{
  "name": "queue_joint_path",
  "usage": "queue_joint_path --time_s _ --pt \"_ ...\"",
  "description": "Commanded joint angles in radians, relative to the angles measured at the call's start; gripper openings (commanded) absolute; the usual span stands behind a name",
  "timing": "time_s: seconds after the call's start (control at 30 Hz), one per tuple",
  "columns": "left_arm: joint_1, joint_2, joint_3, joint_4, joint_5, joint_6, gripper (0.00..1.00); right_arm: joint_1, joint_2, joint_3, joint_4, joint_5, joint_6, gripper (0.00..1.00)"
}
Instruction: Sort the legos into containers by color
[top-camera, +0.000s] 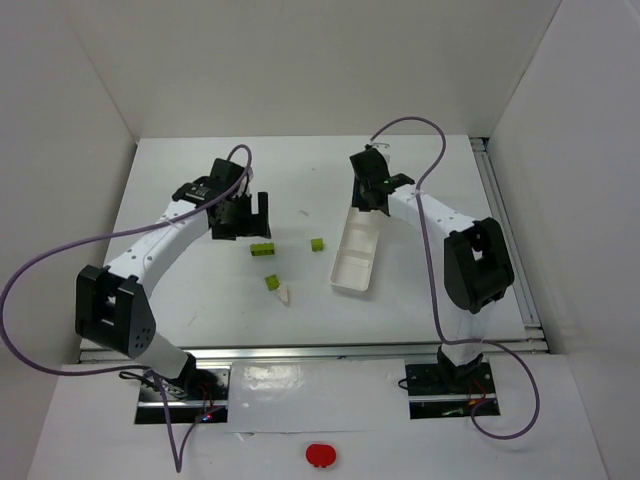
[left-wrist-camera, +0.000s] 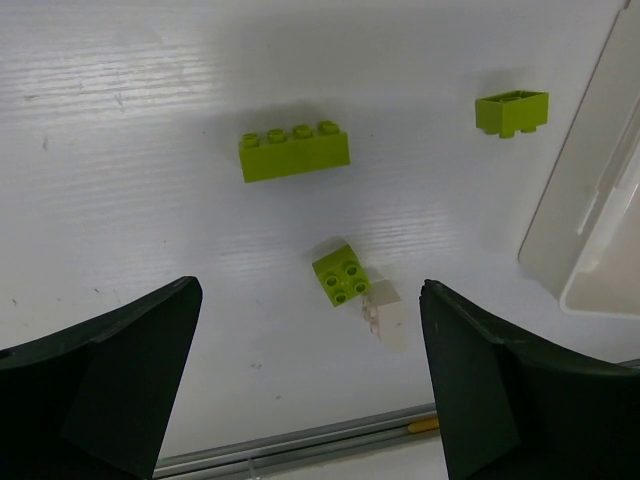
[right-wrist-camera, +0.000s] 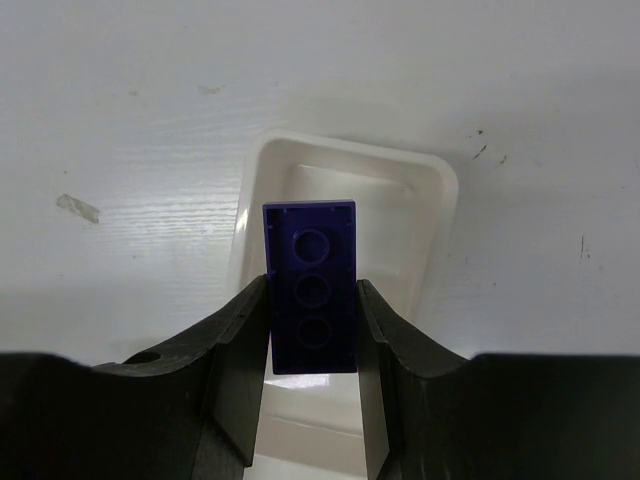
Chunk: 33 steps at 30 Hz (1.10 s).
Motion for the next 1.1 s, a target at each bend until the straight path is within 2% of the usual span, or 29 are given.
queue_joint_path --time_s 0.0,0.1,0.17,0.2,0.23,0.3,0.43,0.47,0.57,0.67,0.77,0.97,1.07 --pt "-0.016 0.048 0.042 -0.010 0.017 0.020 1.00 0.005 0.027 0.050 -0.010 0.032 0.020 0.20" --pt "-0.028 0.077 0.054 -0.019 0.005 0.020 1.00 0.005 0.050 0.050 -0.019 0.044 0.020 0.21" --pt "-0.028 0.077 0.063 -0.019 -0.010 0.010 1.00 0.005 0.050 0.059 -0.028 0.053 0.020 0.39" --pt "-0.028 0.077 0.063 -0.019 -0.024 -0.001 1.00 0.005 0.050 0.059 -0.028 0.053 0.020 0.51" --pt "-0.028 0.077 0.063 -0.019 -0.024 -0.001 1.00 0.005 0.050 0.059 -0.028 0.066 0.020 0.69" --pt "-0.028 0.068 0.090 -0.042 -0.056 -0.012 1.00 0.005 0.036 0.059 -0.028 0.076 0.020 0.76" --pt "-0.028 0.048 0.133 -0.062 -0.102 -0.012 1.00 0.045 -0.023 0.050 -0.001 0.076 -0.005 0.76" --pt "-0.013 0.034 0.134 -0.071 -0.114 -0.021 1.00 0.058 -0.036 0.050 0.010 0.066 -0.035 0.72" --pt "0.021 0.005 0.157 -0.071 -0.128 -0.032 1.00 0.136 -0.069 0.027 0.051 -0.008 -0.089 0.71" --pt "0.064 -0.042 0.157 -0.071 -0.137 -0.053 1.00 0.221 -0.030 0.053 0.018 -0.019 -0.121 0.76" --pt "0.084 -0.076 0.137 -0.071 -0.137 -0.064 1.00 0.272 0.030 0.063 0.004 -0.019 -0.122 0.86" --pt "0.106 -0.085 0.106 -0.071 -0.116 -0.064 1.00 0.295 0.146 0.105 -0.016 -0.054 -0.096 0.87" --pt "0.106 -0.076 0.095 -0.071 -0.104 -0.064 1.00 0.304 0.205 0.128 -0.042 -0.054 -0.076 0.84"
